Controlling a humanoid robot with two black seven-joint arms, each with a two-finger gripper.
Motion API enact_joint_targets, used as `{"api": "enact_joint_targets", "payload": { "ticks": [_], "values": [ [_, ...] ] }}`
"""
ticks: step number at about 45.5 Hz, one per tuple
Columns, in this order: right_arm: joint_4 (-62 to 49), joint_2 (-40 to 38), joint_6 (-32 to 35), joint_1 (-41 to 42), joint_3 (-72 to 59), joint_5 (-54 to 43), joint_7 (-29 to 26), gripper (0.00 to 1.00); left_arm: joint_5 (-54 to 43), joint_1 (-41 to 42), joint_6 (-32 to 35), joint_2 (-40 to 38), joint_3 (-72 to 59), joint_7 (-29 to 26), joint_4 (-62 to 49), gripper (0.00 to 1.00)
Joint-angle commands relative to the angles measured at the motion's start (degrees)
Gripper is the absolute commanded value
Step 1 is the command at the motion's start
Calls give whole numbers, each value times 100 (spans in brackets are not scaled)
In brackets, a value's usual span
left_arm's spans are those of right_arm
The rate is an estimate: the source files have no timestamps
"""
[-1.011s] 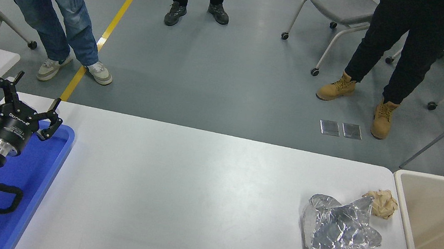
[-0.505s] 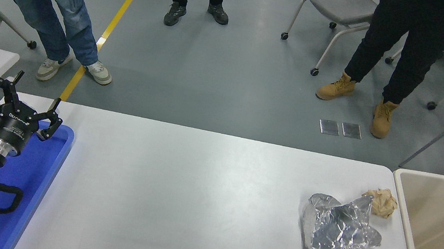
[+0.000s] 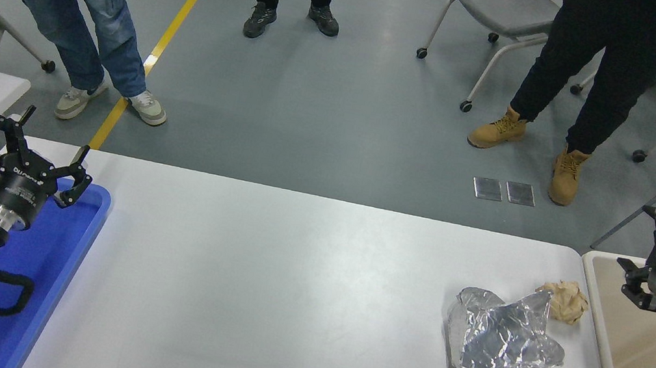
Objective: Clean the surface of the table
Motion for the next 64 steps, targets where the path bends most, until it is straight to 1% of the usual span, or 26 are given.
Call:
{"api": "enact_joint_targets", "payload": {
  "ticks": [1, 10, 19, 27, 41, 46, 51, 62, 64],
  "values": [
    [393, 777, -43, -243, 647, 2, 255, 100, 1, 0, 6, -2, 0, 2, 8, 100],
    [200, 1497, -35, -331, 1008, 2, 493, 100, 1, 0, 6, 6, 0, 2, -1, 100],
    [-274, 2043, 9, -331, 1122, -7, 528, 100, 1, 0, 6, -3, 0, 2, -1, 100],
    [-450, 2245, 18, -314, 1131, -7, 589, 100, 1, 0, 6, -3, 0, 2, -1, 100],
    [-477, 2210, 9, -270, 1043, -33, 589, 100, 1, 0, -3, -3, 0, -7, -1, 100],
    [-424, 2079, 18, -278, 903, -121, 589, 100, 1, 0, -3, -3, 0, 2, 8, 100],
    [-328, 1745, 27, -226, 411, -288, 589, 100, 1, 0, 6, -3, 0, 2, -1, 100],
    [454, 656, 27, -155, -389, -1351, 572, 100, 1, 0, -2, -3, 0, 2, -1, 100],
    [910, 191, 36, -155, -617, -1772, 554, 100, 1, 0, 6, -3, 0, 2, -1, 100]
  ]
}}
